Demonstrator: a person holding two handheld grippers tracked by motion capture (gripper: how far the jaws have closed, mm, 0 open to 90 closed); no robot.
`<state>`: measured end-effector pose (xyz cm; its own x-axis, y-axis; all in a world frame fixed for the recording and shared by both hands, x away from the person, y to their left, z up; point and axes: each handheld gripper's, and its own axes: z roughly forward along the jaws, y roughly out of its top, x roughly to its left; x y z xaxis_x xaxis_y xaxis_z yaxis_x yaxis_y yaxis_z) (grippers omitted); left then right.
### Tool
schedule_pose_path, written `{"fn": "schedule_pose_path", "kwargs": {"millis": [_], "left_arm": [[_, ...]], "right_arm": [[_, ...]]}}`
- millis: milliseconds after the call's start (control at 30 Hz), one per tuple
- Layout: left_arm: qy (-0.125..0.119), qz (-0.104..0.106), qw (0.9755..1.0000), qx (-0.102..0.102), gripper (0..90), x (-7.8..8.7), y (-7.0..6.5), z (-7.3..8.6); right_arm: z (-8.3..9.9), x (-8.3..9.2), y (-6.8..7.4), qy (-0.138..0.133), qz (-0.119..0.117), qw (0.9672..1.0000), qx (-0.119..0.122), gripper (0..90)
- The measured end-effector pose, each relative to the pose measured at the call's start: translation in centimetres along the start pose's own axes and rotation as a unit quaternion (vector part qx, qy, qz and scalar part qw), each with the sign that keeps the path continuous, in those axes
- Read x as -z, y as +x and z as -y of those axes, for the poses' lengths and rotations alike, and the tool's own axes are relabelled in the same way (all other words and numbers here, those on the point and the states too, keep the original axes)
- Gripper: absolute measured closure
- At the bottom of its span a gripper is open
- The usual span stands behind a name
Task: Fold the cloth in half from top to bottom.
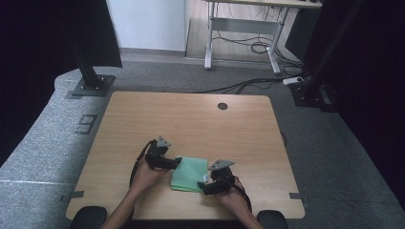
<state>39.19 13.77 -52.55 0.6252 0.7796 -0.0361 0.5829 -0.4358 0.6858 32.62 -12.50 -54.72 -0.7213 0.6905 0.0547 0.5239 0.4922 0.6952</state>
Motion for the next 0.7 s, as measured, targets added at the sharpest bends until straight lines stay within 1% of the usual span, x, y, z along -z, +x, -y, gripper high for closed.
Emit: {"fn": "schedule_pose_path", "kwargs": {"millis": [67,100,133,200,233,300,333,400,500,567,633,700], "left_arm": [[0.008,-0.002,1.0,-0.001,14.9,-0.4,0.0,0.4],[0.014,-0.007,0.9998,-0.01,14.9,-0.5,-0.1,0.7],[0.018,-0.01,0.9997,-0.013,14.9,-0.7,-0.3,0.9],[0.012,-0.008,0.9999,-0.008,15.1,-0.7,-0.3,1.2],[0.013,-0.008,0.9998,-0.009,15.1,-0.6,-0.3,1.2],[0.009,-0.012,0.9997,-0.017,15.1,-0.1,-0.6,1.1],[0.005,-0.008,0.9997,-0.021,15.1,0.4,-0.9,1.1],[0.001,0.009,0.9996,-0.026,14.9,1.3,-1.4,1.3],[-0.004,0.035,0.9989,-0.03,14.6,2.7,-2.4,2.6],[0.002,0.042,0.9985,-0.035,14.3,3.1,-2.9,3.5],[0.01,0.044,0.9983,-0.039,14.2,3.4,-3.3,4.5],[0.015,0.043,0.9982,-0.04,14.1,3.6,-3.4,5.1]], "right_arm": [[0.1,0.1,-0.1,0.001,0.002,1.0,-0.001,15.2],[0.1,0.1,-0.1,0.002,0.002,1.0,0.0,15.5],[0.1,0.2,-0.1,0.003,0.002,1.0,0.0,16.0],[0.1,0.3,-0.1,0.006,0.004,1.0,-0.001,16.9],[0.1,0.3,-0.1,0.005,0.004,1.0,0.0,17.0],[0.2,0.3,-0.1,0.005,0.005,1.0,-0.001,17.0],[0.1,0.3,-0.1,0.006,0.005,1.0,-0.001,16.9],[0.1,0.3,-0.1,0.007,0.005,1.0,-0.002,16.7],[0.1,0.3,-0.1,0.007,0.005,1.0,-0.002,16.6],[0.2,0.3,-0.1,0.006,0.005,1.0,-0.002,16.4],[0.2,0.3,-0.1,0.004,0.006,1.0,-0.002,16.4],[0.2,0.3,-0.1,0.003,0.007,1.0,-0.002,16.3]]}}
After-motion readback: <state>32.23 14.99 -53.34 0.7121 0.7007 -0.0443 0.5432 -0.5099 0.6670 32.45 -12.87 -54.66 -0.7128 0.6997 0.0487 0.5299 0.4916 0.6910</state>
